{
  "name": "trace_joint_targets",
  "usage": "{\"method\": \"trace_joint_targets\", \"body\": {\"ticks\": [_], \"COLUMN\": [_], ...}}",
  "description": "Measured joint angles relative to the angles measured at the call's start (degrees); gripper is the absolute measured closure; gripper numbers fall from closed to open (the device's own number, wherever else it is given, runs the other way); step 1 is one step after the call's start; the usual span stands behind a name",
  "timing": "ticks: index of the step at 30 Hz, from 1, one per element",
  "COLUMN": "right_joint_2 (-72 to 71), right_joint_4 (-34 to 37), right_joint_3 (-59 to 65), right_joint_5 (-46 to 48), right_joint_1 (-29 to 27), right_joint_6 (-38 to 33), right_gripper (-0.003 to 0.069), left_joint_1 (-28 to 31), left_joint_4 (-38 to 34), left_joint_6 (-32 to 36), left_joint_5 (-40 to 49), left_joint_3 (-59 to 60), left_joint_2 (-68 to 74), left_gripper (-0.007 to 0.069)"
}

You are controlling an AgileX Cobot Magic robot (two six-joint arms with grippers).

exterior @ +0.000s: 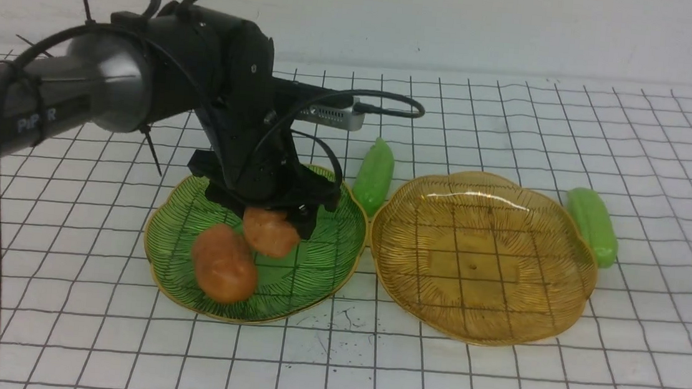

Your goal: Put different types of vegetables on the plate.

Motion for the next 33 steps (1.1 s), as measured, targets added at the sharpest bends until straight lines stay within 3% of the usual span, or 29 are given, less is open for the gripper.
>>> {"method": "trace_joint_targets", "body": {"ticks": [9,14,18,21,24,25,26,29,33], "right_joint_2": [30.9,44.2,55.7,65.1,72.1,74.5,76.3,80.0,82.5], "right_joint_4": [5.1,8.2,9.6,9.8,9.9,10.3,10.5,10.7,10.8], "right_joint_3": [-21.2,-33.2,-42.9,-51.6,-59.2,-62.6,-64.8,-68.7,-70.5], "right_joint_5": [4.3,7.5,9.5,11.7,13.9,14.7,14.9,15.0,15.1], "right_joint_1": [-8.8,-9.6,-9.6,-9.6,-9.6,-9.6,-9.6,-9.6,-9.6], "right_joint_6": [-3.3,-7.1,-7.6,-7.6,-7.6,-7.6,-7.6,-7.6,-7.7], "right_gripper": [0.0655,0.0563,0.0407,0.0255,0.0148,0.0118,0.0100,0.0081,0.0078], "left_joint_1": [0.0,0.0,0.0,0.0,0.0,0.0,0.0,0.0,0.0], "left_joint_4": [0.9,3.4,3.2,0.9,-0.5,-0.7,-0.8,-0.8,-0.8], "left_joint_6": [4.9,5.4,5.5,5.5,5.5,5.5,5.6,6.3,8.7], "left_joint_5": [1.1,5.6,8.2,8.1,5.3,4.3,3.5,0.8,-3.0], "left_joint_3": [-1.5,-4.6,-9.3,-14.0,-17.6,-18.5,-18.9,-19.3,-19.4], "left_joint_2": [1.6,1.6,1.6,1.6,1.6,1.6,1.6,1.7,2.8], "left_gripper": [-0.0043,-0.0051,-0.0029,0.0083,0.0298,0.0431,0.0496,0.0603,0.0622]}}
